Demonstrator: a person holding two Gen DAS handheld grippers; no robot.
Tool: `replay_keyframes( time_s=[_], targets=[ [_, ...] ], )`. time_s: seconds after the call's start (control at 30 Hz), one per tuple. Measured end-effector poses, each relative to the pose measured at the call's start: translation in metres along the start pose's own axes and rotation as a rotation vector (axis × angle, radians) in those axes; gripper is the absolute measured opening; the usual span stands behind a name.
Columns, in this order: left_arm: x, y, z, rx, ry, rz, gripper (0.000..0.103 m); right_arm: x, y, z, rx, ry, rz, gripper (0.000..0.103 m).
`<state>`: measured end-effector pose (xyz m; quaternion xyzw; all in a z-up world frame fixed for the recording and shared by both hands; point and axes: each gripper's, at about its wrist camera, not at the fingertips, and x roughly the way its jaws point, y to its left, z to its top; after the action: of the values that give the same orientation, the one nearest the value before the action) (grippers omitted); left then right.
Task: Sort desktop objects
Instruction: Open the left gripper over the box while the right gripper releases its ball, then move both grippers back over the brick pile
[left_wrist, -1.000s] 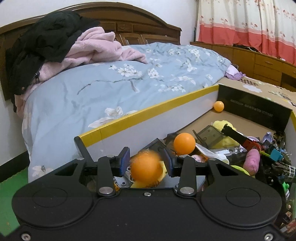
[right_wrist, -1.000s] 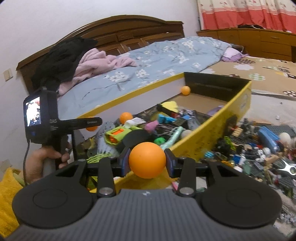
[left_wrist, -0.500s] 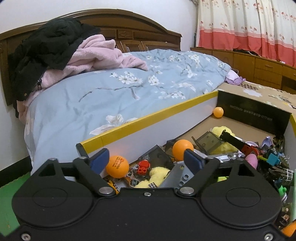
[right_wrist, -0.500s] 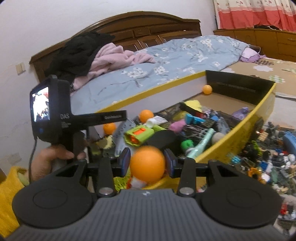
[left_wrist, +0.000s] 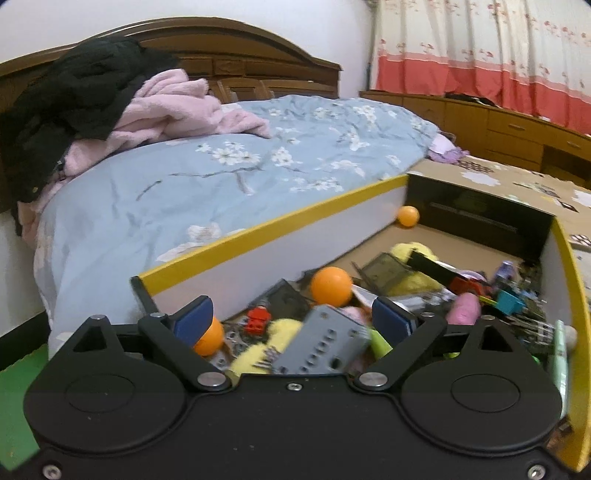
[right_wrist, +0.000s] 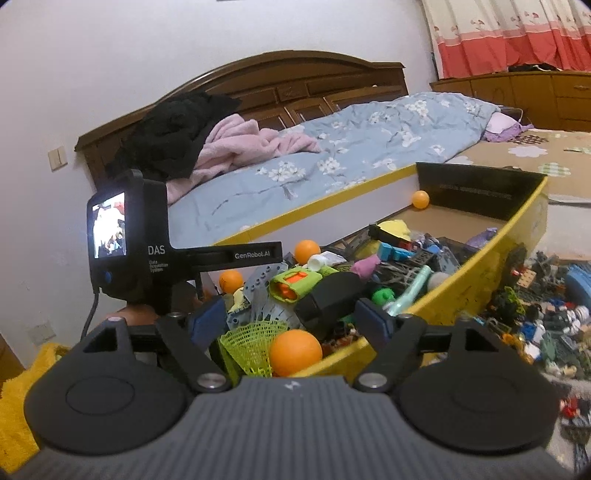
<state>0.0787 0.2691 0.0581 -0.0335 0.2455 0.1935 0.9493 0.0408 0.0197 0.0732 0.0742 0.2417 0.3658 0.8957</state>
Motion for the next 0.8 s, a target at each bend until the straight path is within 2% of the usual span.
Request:
replay_keyframes(
  time_s=[0.23, 0.37, 0.47, 0.67, 0.8],
  targets=[
    [-0.020, -0.032, -0.009, 0.036, -0.001, -0.115, 0.094, -0.039, -0.016, -0.018, 0.013, -0.022, -0.064, 0.088],
    [-0.039, -0.054, -0.014, 0.055, -0.022, -0.185, 0.094, -0.068, -0.030, -0.032, 0.004, -0.025, -0.130, 0.089],
    [-0.056, -0.069, -0.017, 0.072, -0.038, -0.273, 0.094, -0.091, -0.044, -0.048, -0.007, -0.018, -0.212, 0.089],
    [-0.097, -0.112, -0.028, 0.156, -0.089, -0.421, 0.094, -0.129, -0.083, -0.084, 0.085, 0.022, -0.372, 0.089],
    [-0.121, -0.140, -0.041, 0.207, -0.092, -0.509, 0.097, -0.146, -0.098, -0.108, 0.113, 0.039, -0.463, 0.089]
  ],
)
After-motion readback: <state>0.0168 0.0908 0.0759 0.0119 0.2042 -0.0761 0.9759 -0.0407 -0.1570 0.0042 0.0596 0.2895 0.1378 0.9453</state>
